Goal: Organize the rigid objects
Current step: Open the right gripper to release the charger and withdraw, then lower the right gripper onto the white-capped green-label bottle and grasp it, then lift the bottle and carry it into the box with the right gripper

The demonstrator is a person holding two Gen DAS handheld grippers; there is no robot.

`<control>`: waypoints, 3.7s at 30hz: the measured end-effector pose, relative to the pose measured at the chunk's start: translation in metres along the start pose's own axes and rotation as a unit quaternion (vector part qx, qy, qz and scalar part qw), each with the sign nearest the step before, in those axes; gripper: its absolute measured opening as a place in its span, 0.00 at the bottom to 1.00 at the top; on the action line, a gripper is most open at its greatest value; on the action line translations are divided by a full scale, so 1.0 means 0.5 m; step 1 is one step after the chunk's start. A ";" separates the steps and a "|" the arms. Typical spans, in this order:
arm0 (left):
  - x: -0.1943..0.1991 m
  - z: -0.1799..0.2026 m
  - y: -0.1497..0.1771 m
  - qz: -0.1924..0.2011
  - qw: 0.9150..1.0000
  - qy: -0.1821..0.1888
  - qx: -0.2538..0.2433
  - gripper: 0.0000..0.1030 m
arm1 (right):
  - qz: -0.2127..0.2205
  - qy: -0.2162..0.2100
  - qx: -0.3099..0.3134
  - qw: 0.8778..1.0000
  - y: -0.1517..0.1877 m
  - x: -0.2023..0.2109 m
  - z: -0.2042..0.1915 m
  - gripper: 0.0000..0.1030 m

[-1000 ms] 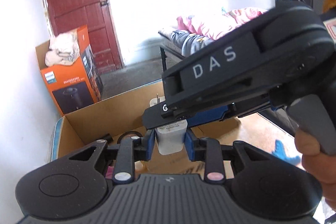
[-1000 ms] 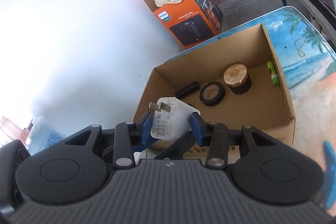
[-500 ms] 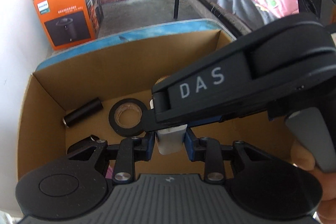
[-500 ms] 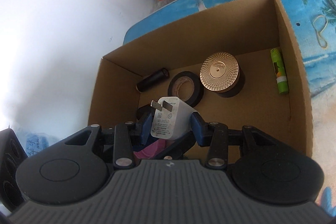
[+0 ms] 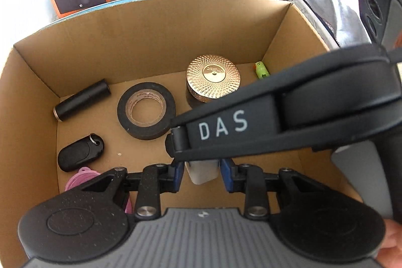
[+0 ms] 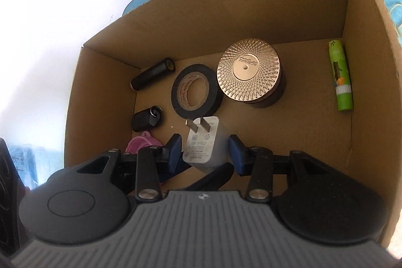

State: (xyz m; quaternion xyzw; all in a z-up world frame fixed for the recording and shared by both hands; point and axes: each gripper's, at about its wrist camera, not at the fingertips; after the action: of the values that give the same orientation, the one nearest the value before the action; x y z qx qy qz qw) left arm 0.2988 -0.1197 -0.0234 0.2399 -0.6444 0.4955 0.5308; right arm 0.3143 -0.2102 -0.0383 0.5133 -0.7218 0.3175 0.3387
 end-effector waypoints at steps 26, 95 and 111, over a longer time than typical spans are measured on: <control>0.337 0.060 0.211 0.231 0.971 -0.017 -0.055 0.88 | 0.247 -0.112 0.087 0.959 0.275 0.395 -0.035 0.60; 0.169 0.127 0.368 0.164 0.981 -0.071 -0.074 0.52 | 0.169 -0.126 -0.045 0.977 0.439 0.144 0.041 0.43; 0.157 0.155 0.347 0.167 0.977 -0.091 -0.100 0.53 | 0.176 -0.136 -0.054 0.973 0.434 0.155 0.073 0.47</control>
State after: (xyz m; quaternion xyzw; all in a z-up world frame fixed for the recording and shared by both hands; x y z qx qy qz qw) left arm 0.0941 -0.1037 -0.0135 0.1190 -0.7668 0.4866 0.4013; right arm 0.0819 -0.2217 -0.0200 0.3974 -0.8561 0.2605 0.2034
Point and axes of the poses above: each gripper's, at about its wrist camera, not at the fingertips, and x roughly against the way its jaws point, z to its right, y to its underside, and after that the axes turned 7 degrees about -x, right-handed
